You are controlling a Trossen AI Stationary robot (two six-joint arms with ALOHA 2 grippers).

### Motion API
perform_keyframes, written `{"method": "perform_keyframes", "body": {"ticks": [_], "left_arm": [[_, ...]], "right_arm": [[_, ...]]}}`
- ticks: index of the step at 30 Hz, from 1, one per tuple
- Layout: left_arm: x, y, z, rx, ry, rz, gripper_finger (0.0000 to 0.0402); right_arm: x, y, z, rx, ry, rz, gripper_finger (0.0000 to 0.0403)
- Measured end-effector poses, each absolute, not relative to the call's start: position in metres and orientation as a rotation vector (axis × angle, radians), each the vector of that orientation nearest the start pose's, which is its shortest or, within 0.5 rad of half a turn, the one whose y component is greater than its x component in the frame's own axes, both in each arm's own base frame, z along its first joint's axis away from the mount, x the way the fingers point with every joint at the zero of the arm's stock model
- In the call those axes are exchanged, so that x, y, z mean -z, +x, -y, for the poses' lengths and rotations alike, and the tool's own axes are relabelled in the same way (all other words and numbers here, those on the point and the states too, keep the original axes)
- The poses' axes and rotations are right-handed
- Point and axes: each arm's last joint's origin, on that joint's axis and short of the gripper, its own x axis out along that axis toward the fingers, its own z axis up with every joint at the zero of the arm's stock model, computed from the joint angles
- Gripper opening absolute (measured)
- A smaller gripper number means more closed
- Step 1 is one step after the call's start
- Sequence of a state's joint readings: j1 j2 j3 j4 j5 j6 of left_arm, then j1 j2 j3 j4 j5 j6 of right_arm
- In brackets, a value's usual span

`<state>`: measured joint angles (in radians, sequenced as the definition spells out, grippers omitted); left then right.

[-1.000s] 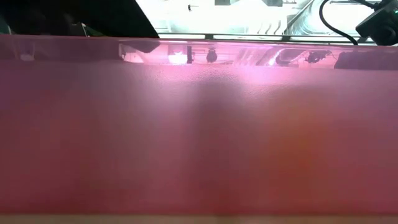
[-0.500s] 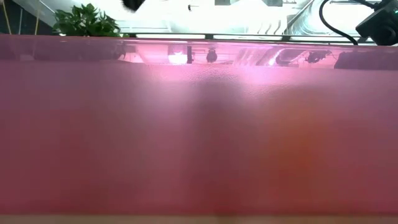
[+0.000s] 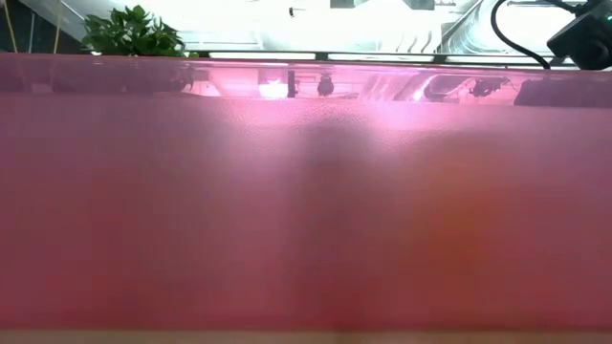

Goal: Pick and place pill bottles into a basket
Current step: Put the white pill bottle into the pink bin

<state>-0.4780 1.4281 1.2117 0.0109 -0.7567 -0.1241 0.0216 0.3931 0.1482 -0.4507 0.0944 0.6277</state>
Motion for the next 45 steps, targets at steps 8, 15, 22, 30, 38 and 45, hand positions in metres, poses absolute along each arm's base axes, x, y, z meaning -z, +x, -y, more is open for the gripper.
{"method": "perform_keyframes", "body": {"ticks": [8,15,22,30,38,45], "left_arm": [[-0.379,0.288,0.071,-0.392,-0.005,-0.109,0.0398],[-0.382,0.288,0.017,-0.338,-0.071,-0.14,0.0395],[-0.364,0.292,-0.027,-0.268,-0.202,-0.283,0.0394],[-0.352,0.304,-0.043,-0.24,-0.223,-0.325,0.0394],[-0.33,0.337,-0.048,-0.201,-0.165,-0.588,0.0394],[-0.348,0.373,-0.053,-0.156,-0.039,-0.687,0.0394]], "right_arm": [[-0.142,0.103,0.001,0.284,0.561,-0.648,0.0263],[-0.142,0.103,0.0,0.284,0.562,-0.648,0.0264],[-0.142,0.103,0.0,0.284,0.562,-0.648,0.0264],[-0.142,0.103,0.001,0.284,0.558,-0.649,0.0264],[-0.141,0.102,0.001,0.284,0.556,-0.649,0.0264],[-0.141,0.102,0.001,0.285,0.555,-0.649,0.0264]]}}
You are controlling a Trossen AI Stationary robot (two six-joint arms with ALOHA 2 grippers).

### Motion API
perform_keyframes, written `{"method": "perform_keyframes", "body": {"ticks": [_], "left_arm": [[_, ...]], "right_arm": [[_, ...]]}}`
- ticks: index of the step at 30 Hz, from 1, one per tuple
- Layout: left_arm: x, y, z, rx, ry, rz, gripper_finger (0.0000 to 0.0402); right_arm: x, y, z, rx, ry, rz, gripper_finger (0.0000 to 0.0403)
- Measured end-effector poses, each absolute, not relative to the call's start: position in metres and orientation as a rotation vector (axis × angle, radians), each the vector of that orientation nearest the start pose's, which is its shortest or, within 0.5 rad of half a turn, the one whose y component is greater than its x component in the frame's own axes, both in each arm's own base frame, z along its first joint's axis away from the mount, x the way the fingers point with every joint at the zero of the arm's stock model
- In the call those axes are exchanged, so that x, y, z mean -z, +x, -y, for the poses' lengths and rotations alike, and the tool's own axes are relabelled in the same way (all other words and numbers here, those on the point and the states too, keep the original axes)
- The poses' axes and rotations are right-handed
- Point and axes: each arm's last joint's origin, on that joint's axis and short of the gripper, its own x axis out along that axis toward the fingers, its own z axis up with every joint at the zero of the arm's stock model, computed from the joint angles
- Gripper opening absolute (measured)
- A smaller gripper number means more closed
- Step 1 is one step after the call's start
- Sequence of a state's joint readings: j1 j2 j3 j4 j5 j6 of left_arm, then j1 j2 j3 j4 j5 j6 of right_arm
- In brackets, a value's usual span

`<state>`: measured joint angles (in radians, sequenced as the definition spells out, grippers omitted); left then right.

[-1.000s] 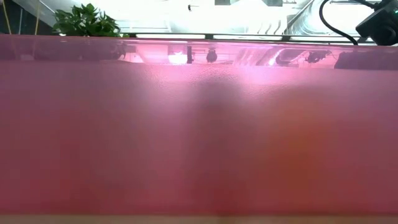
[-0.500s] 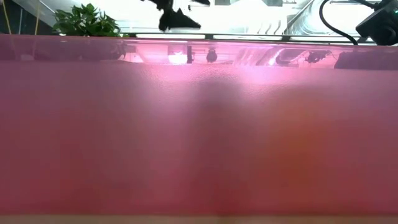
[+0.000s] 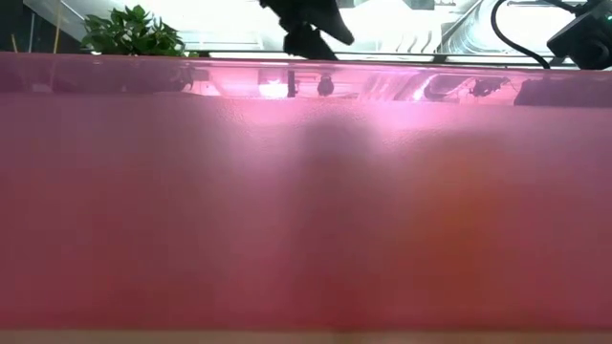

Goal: Pick and place pill bottles into a basket
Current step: Put the white pill bottle into the pink bin

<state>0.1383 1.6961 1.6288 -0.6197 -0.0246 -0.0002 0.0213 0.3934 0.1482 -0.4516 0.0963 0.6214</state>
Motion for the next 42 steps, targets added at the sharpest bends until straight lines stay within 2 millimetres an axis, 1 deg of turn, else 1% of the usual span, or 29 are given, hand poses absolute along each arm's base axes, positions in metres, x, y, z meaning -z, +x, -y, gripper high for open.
{"method": "perform_keyframes", "body": {"ticks": [6,10,12,14,28,33,38,42], "left_arm": [[-0.355,0.399,-0.056,-0.129,0.027,-0.74,0.0394],[-0.347,0.412,-0.062,-0.129,0.04,-0.816,0.0394],[-0.341,0.417,-0.067,-0.139,0.035,-0.848,0.0394],[-0.335,0.425,-0.069,-0.142,0.023,-0.842,0.0394],[-0.277,0.457,-0.073,-0.136,-0.023,-0.935,0.0394],[-0.265,0.465,-0.074,-0.132,-0.032,-0.928,0.0394],[-0.245,0.472,-0.074,-0.105,-0.053,-0.963,0.0394],[-0.235,0.477,-0.074,-0.085,-0.063,-0.967,0.0394]], "right_arm": [[-0.142,0.102,0.001,0.285,0.554,-0.648,0.0264],[-0.141,0.103,0.001,0.286,0.554,-0.65,0.0264],[-0.141,0.103,0.001,0.288,0.553,-0.655,0.0264],[-0.141,0.103,0.001,0.288,0.553,-0.656,0.0264],[-0.14,0.103,0.001,0.292,0.549,-0.658,0.0263],[-0.14,0.103,0.001,0.29,0.543,-0.658,0.0263],[-0.14,0.103,0.001,0.29,0.543,-0.658,0.0263],[-0.14,0.103,0.001,0.29,0.543,-0.659,0.0263]]}}
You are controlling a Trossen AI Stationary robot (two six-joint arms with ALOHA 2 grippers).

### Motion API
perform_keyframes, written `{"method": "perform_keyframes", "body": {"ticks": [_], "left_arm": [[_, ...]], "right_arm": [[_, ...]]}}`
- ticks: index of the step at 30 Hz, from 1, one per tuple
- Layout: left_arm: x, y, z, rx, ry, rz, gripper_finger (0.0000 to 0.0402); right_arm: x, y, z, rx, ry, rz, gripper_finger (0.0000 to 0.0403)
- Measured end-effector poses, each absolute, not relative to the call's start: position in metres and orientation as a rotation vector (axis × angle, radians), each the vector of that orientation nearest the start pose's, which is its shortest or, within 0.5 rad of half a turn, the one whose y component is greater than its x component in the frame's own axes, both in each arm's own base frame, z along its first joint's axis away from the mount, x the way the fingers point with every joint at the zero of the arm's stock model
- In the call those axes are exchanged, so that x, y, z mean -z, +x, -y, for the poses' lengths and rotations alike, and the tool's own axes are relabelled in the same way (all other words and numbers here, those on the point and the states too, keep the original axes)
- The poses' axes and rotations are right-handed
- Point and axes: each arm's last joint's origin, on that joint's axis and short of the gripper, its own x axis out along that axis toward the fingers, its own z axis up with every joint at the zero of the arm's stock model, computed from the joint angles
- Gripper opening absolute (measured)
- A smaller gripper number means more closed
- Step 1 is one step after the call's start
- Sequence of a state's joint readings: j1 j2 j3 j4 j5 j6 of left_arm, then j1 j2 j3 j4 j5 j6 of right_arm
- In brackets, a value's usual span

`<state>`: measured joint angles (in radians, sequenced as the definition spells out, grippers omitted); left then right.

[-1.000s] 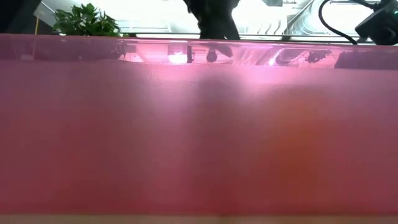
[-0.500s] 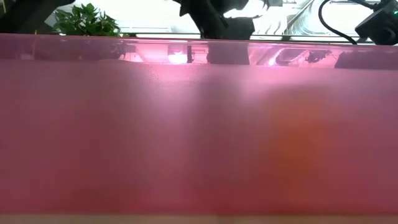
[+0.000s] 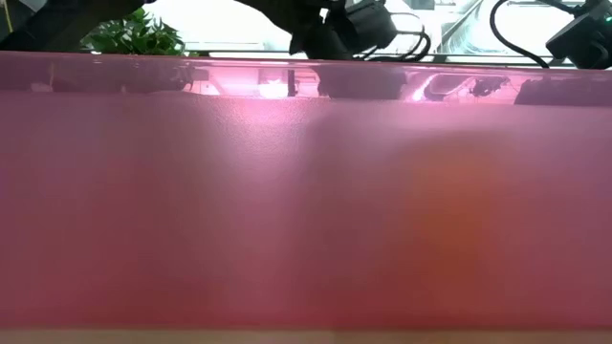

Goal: Pick and place pill bottles into a basket
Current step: Put the white pill bottle into the pink bin

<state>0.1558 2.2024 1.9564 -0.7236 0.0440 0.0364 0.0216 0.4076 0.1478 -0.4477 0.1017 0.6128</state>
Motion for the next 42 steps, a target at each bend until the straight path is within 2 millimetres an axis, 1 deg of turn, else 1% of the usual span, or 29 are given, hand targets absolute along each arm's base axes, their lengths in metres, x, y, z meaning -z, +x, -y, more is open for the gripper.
{"method": "perform_keyframes", "body": {"ticks": [2,6,15,17,19,21,23,25,30,32,34,36,37,39,42], "left_arm": [[-0.232,0.48,-0.074,-0.084,-0.063,-0.959,0.0394],[-0.234,0.483,-0.075,-0.082,-0.052,-0.921,0.0394],[-0.235,0.484,-0.076,-0.072,-0.025,-0.9,0.0394],[-0.23,0.488,-0.076,-0.07,-0.025,-0.891,0.0394],[-0.221,0.488,-0.076,-0.057,-0.042,-0.928,0.0394],[-0.213,0.492,-0.076,-0.053,-0.044,-0.92,0.0394],[-0.211,0.491,-0.076,-0.052,-0.047,-0.942,0.0394],[-0.21,0.494,-0.076,-0.053,-0.043,-0.915,0.0394],[-0.205,0.495,-0.077,-0.058,-0.048,-0.928,0.0394],[-0.201,0.499,-0.077,-0.054,-0.038,-0.915,0.0394],[-0.193,0.497,-0.077,-0.053,-0.042,-0.955,0.0394],[-0.187,0.5,-0.078,-0.053,-0.041,-0.95,0.0394],[-0.187,0.502,-0.078,-0.053,-0.039,-0.934,0.0394],[-0.184,0.5,-0.078,-0.049,-0.049,-0.966,0.0394],[-0.175,0.502,-0.078,-0.044,-0.052,-0.969,0.0394]], "right_arm": [[-0.14,0.103,0.001,0.29,0.543,-0.659,0.0263],[-0.14,0.103,0.001,0.29,0.543,-0.659,0.0263],[-0.14,0.103,0.001,0.29,0.543,-0.659,0.0263],[-0.14,0.103,0.001,0.29,0.543,-0.659,0.0263],[-0.14,0.103,0.001,0.29,0.543,-0.659,0.0263],[-0.14,0.103,0.001,0.292,0.548,-0.659,0.0263],[-0.14,0.103,0.001,0.292,0.55,-0.659,0.0263],[-0.14,0.103,0.001,0.292,0.55,-0.66,0.0263],[-0.14,0.103,0.001,0.294,0.554,-0.659,0.0263],[-0.14,0.103,0.001,0.294,0.554,-0.659,0.0263],[-0.141,0.103,0.001,0.294,0.555,-0.658,0.0263],[-0.14,0.103,0.001,0.295,0.558,-0.658,0.0264],[-0.14,0.103,0.001,0.295,0.558,-0.658,0.0264],[-0.141,0.103,0.001,0.295,0.558,-0.657,0.0264],[-0.141,0.103,0.001,0.295,0.558,-0.657,0.0264]]}}
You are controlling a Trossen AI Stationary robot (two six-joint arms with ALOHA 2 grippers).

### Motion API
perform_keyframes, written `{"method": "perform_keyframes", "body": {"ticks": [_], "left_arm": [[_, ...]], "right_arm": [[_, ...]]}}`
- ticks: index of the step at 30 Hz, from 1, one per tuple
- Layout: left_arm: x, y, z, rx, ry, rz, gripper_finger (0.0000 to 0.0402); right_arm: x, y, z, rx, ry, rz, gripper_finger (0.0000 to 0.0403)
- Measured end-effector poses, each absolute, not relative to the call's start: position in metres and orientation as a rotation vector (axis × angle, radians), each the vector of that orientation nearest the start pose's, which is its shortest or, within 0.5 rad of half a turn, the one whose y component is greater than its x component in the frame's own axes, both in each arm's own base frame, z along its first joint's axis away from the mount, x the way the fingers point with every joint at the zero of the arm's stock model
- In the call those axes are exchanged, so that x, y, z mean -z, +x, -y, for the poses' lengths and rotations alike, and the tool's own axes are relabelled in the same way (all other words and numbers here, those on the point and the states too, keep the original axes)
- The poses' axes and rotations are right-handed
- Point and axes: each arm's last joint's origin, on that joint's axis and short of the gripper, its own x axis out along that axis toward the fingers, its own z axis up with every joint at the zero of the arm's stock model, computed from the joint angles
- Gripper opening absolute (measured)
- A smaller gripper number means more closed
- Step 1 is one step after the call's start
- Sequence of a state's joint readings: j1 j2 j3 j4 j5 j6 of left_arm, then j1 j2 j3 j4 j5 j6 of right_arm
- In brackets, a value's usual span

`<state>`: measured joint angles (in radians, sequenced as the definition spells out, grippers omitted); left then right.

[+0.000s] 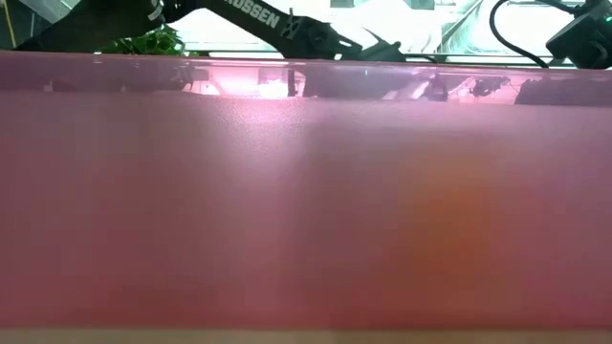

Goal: Pick and place pill bottles into a basket
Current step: Put the white pill bottle into the pink bin

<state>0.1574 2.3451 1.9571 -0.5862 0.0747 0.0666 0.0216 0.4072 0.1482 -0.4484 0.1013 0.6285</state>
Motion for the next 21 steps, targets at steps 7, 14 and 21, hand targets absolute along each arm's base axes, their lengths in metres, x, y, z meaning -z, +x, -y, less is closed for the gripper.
{"method": "perform_keyframes", "body": {"ticks": [7,14,21], "left_arm": [[-0.1756,0.5021,-0.0795,-0.046,-0.054,-0.968,0.0394],[-0.1765,0.5029,-0.0815,-0.05,-0.067,-0.952,0.0394],[-0.1767,0.5027,-0.084,-0.046,-0.086,-0.947,0.0394]], "right_arm": [[-0.1406,0.1032,0.0007,0.295,0.558,-0.657,0.0264],[-0.1405,0.1032,0.0007,0.295,0.556,-0.657,0.0264],[-0.1405,0.1032,0.0007,0.294,0.554,-0.658,0.0264]]}}
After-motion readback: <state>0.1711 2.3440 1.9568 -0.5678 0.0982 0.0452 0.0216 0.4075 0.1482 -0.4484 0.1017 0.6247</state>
